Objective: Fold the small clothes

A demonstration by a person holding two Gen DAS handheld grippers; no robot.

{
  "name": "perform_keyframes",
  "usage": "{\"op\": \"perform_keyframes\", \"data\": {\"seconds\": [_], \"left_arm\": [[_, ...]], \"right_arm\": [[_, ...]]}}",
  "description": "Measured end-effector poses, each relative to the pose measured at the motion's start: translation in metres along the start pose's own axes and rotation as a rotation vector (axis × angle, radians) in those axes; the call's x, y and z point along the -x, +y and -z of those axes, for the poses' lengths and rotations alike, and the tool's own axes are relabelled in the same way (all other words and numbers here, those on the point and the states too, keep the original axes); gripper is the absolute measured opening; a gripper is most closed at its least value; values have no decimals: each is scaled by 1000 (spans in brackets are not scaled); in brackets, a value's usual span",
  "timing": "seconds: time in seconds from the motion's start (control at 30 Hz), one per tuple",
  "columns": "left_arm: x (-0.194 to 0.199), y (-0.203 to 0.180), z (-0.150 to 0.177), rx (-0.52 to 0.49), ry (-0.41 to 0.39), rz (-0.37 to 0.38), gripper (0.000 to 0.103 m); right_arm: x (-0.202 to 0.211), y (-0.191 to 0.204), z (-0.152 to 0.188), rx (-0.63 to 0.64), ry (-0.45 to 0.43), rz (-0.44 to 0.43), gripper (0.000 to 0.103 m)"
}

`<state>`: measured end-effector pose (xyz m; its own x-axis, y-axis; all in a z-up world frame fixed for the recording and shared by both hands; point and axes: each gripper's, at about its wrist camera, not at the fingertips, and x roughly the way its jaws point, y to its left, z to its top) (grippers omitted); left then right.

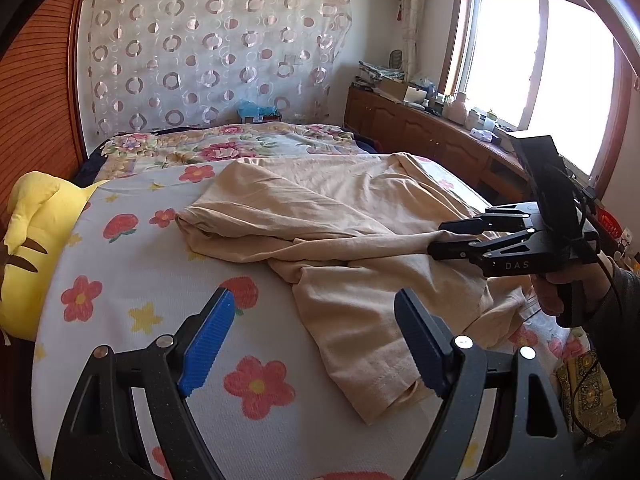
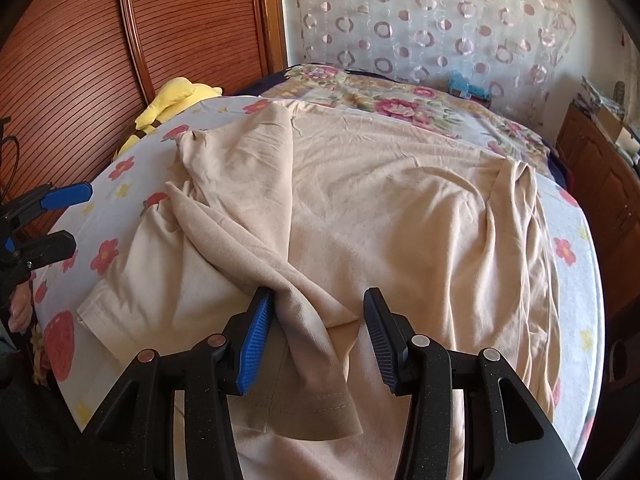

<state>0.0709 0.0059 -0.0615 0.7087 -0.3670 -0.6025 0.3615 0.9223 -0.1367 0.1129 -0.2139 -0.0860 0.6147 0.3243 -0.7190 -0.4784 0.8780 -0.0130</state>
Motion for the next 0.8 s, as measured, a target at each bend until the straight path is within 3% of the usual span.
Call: {"op": "perform_keyframes", "data": {"seconds": [0.03,0.1,0.13,0.17,0.3,0.47,0.67,0.8], "left_arm": [[0,0,0,0,0,0,83],[0,0,1,0,0,0,83],[0,0,1,1,0,1,83],[0,0,0,0,0,-1,83],[3,0,1,5,-13,-6,83],[7,1,1,20,-32,-10,83],[10,-2,2,16,-38,-5,83],[11,-6,2,11,-41,5,83]], "right_arm": [[-2,0,-1,0,3,-1,48],[-2,2,-2,7,-6,-18,30],[-2,4,-2,15,-10,-40,14],[0,8,-1,28,-19,-53,7],[17,24,0,47,-84,-49,5],[63,38,-1,68,-226,-25,5],[106,21,4,24,-313,8,4],[128,3,25,-10,-329,72,4]]}}
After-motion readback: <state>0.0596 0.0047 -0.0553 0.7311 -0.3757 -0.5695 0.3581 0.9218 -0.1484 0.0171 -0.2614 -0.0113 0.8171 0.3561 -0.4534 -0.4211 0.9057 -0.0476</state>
